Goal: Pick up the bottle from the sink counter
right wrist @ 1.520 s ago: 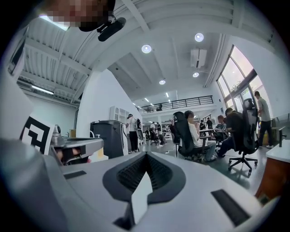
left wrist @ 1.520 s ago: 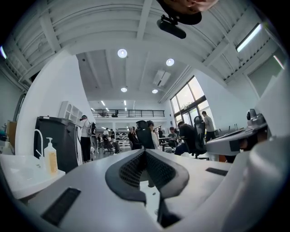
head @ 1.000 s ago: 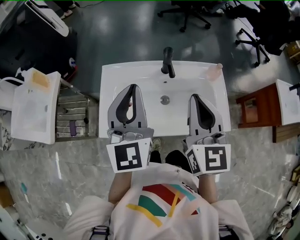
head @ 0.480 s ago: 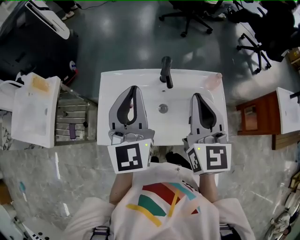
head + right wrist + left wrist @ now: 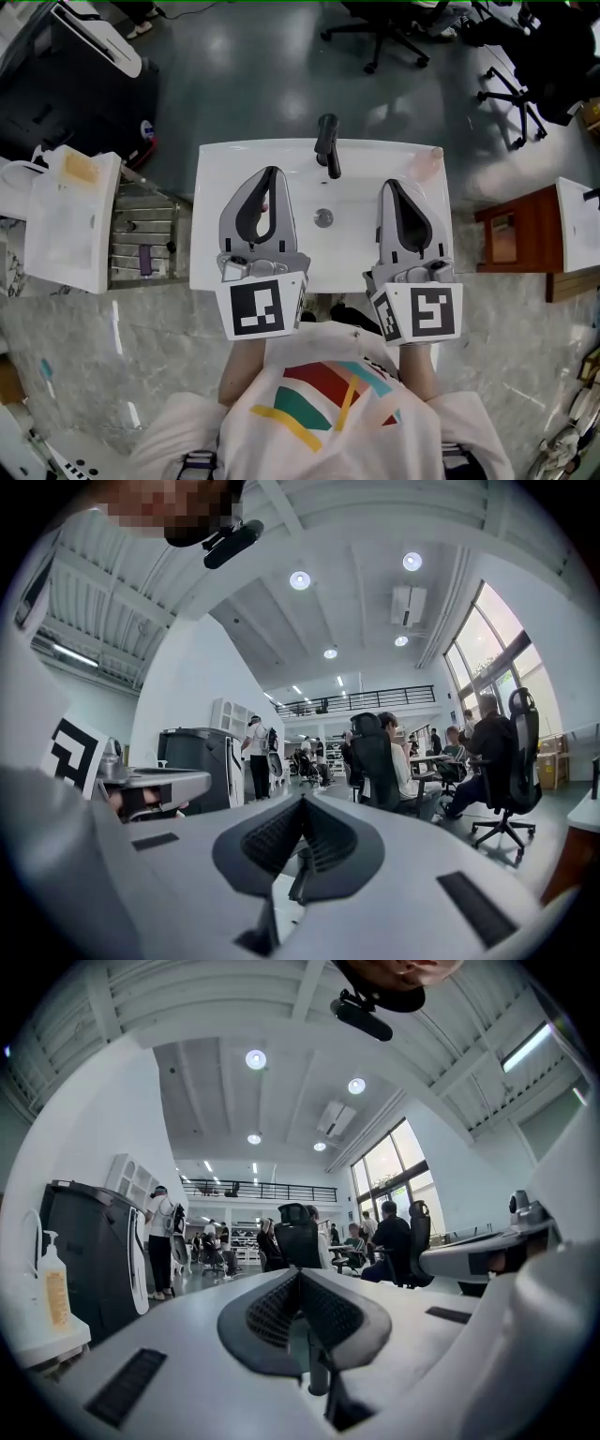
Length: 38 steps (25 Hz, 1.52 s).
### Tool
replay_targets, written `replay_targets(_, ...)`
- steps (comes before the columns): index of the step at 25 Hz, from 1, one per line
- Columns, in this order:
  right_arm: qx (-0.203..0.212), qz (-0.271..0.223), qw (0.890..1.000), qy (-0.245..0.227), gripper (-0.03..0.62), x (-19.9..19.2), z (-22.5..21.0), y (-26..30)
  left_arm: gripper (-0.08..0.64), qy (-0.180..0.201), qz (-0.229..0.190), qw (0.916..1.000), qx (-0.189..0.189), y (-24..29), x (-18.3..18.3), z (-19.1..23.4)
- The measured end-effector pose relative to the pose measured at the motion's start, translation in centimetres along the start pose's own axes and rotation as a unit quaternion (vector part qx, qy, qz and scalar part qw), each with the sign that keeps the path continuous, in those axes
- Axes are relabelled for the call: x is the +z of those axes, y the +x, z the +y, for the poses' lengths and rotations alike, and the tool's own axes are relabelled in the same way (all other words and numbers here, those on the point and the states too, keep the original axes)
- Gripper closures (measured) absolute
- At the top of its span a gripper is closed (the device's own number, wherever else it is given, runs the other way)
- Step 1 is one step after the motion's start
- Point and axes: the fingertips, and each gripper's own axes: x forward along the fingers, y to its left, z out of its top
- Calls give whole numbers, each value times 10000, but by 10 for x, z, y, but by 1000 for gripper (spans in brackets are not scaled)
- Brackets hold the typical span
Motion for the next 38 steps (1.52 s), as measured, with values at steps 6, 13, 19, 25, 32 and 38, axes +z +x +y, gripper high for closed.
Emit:
replay_targets(6, -416, -24, 9991, 63, 581, 1, -29, -15, 541, -18, 14, 9986, -534, 18, -3, -37)
replay_targets(13, -1274, -126, 9918, -12, 581, 9, -84, -50, 541, -19, -103, 9894, -1448, 41, 4, -110)
replay_targets(19, -1931, -205, 9810, 19, 581, 13, -124, -88, 541, -149, -73, 9763, -2159, 49, 6, -167)
replay_targets(25, -2127, -112, 9770, 0, 581, 9, -140, -108, 541, -86, -184, 9697, -2436, 50, 14, -201)
replay_targets(32, -2170, -36, 9762, 7, 581, 4, -146, -113, 541, -67, -127, 9695, -2445, 57, 9, -208)
replay_targets(38, -1953, 169, 9806, 24, 581, -10, -146, -106, 541, 18, -98, 9655, -2603, 73, 4, -219)
